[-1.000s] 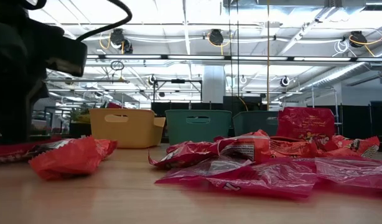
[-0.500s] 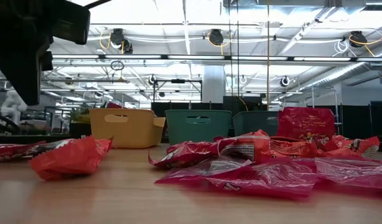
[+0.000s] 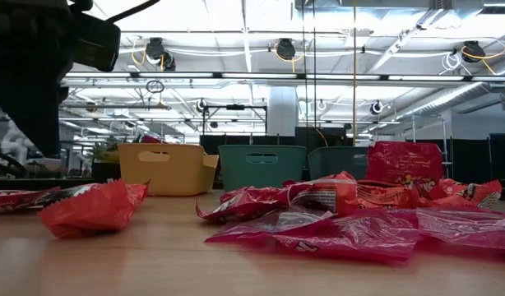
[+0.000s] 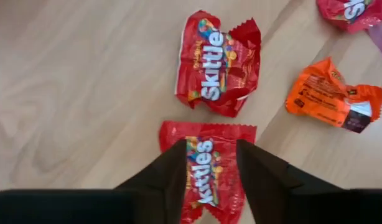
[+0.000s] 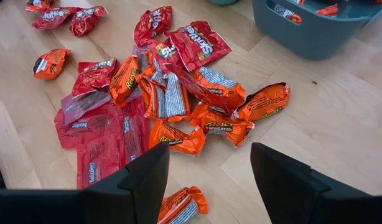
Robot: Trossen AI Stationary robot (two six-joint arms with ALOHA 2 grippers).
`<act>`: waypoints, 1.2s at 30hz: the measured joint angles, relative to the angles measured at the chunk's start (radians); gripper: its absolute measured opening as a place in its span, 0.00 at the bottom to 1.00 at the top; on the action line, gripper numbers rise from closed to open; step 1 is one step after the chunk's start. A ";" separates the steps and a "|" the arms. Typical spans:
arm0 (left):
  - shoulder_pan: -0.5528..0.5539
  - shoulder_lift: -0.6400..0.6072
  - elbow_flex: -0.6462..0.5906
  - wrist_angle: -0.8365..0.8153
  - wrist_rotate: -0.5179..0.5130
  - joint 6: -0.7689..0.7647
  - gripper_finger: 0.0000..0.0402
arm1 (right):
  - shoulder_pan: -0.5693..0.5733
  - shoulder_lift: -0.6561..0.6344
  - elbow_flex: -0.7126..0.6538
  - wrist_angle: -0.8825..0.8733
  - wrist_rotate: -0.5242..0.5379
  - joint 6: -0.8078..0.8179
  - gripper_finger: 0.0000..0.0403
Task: Sort candy
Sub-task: Put the red candy into the top center green bin
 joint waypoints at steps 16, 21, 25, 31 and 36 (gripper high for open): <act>-0.041 0.133 -0.003 0.025 -0.009 -0.011 0.48 | 0.000 0.000 0.000 0.007 0.000 0.000 0.54; -0.048 0.220 0.003 0.034 -0.015 -0.012 0.48 | 0.000 0.000 0.000 0.008 0.000 0.000 0.54; -0.048 0.243 0.006 0.040 -0.016 -0.011 0.48 | 0.000 0.000 0.000 0.008 0.000 0.000 0.54; -0.047 0.243 0.012 0.033 -0.011 0.105 0.40 | 0.000 0.000 0.000 0.007 0.000 -0.003 0.54; -0.047 0.242 0.016 0.013 -0.013 0.115 0.20 | 0.000 0.000 0.000 0.000 0.000 -0.003 0.54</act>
